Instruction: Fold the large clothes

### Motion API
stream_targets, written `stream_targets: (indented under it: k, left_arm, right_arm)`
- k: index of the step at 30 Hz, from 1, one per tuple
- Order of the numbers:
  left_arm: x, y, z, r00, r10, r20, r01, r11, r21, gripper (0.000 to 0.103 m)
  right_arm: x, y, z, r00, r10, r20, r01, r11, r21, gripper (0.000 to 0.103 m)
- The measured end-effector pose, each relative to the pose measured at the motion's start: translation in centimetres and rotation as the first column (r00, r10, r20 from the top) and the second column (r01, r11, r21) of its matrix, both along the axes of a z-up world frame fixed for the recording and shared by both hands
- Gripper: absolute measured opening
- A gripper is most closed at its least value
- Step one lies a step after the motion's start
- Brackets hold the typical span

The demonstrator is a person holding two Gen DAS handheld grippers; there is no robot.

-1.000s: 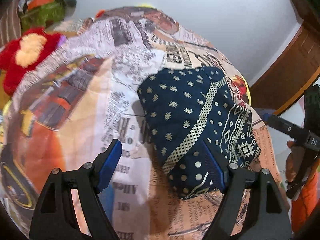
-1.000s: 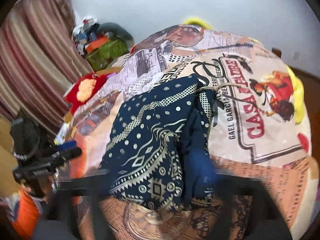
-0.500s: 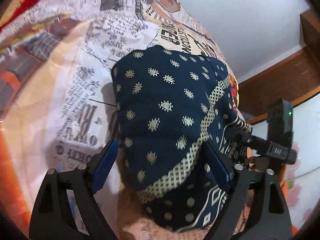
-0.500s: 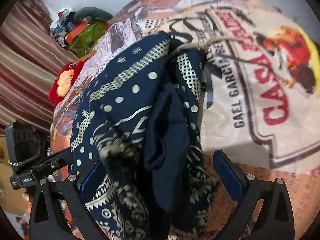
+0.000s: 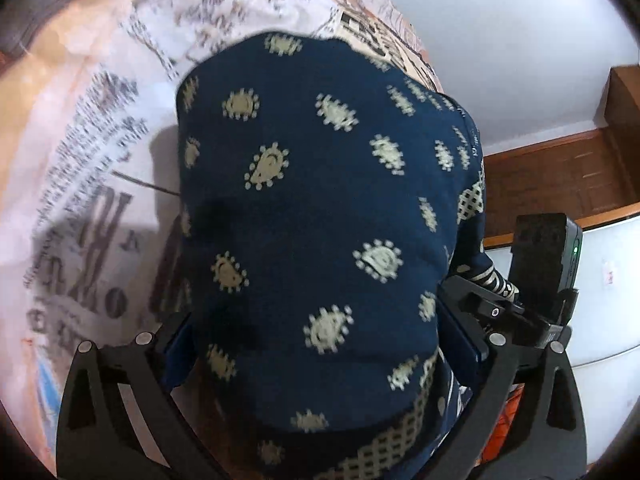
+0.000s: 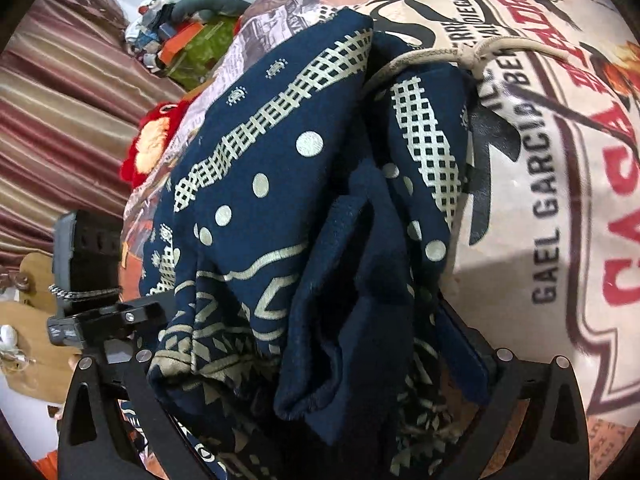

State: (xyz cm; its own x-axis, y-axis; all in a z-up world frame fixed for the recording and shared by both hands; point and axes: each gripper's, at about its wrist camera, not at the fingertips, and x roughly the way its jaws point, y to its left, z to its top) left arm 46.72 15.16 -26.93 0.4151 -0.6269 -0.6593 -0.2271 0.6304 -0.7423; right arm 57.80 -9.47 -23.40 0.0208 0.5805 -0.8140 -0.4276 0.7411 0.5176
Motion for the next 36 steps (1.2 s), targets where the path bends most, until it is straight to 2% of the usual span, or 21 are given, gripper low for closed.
stream_targets:
  k: [3,5,8,10,13,16,25,31,36]
  left_arm:
    - [0.2,-0.1,-0.1,1.0,0.0,0.007,0.0,1.0,-0.016,0.099]
    - [0.0,-0.1,0.1,1.0,0.002,0.016,-0.002,1.0,-0.014,0.095]
    - [-0.4,0.5,0.6,0.999,0.012,0.035,-0.011,1.0,-0.019,0.086]
    - [-0.8,0.7,0.9,0.999,0.018,0.046,-0.018,1.0,-0.008,0.083]
    - [-1.2,0.9,1.6,0.998,0.014,0.067,-0.015,1.0,0.01,0.079]
    - [-2.0,1.1,2.9,0.995,0.007,0.099,-0.009,1.0,0.017,0.077]
    - [-4.0,1.8,7.7,0.983,-0.017,0.184,0.0,0.996,0.093,0.075]
    - [-6.5,2.6,12.5,0.964,-0.012,0.266,-0.022,0.992,0.123,0.075]
    - [-8.5,4.1,14.9,0.953,0.0,0.303,-0.046,0.988,0.147,0.075]
  right_arm:
    - [-0.2,0.1,-0.1,1.0,-0.022,0.014,0.022,1.0,0.02,0.103]
    - [-0.2,0.8,-0.1,0.999,-0.025,0.026,0.024,0.999,0.023,0.099]
    - [-0.5,1.5,0.0,0.999,-0.023,0.029,0.022,0.999,0.047,0.083]
    - [-0.7,1.4,-0.1,0.999,-0.042,-0.008,0.043,0.994,0.103,0.066]
    - [-1.4,1.6,0.2,0.999,-0.05,-0.012,0.051,0.99,0.129,0.054]
    - [-1.9,2.0,1.0,0.999,-0.041,-0.011,0.043,0.988,0.148,0.046]
    - [-4.1,3.2,4.4,1.0,-0.019,0.025,0.013,0.98,0.199,0.044]
    - [-6.3,3.9,9.0,0.994,-0.004,0.105,-0.019,0.977,0.214,0.044]
    - [-8.7,5.1,12.8,0.986,0.008,0.169,-0.048,0.972,0.231,0.044]
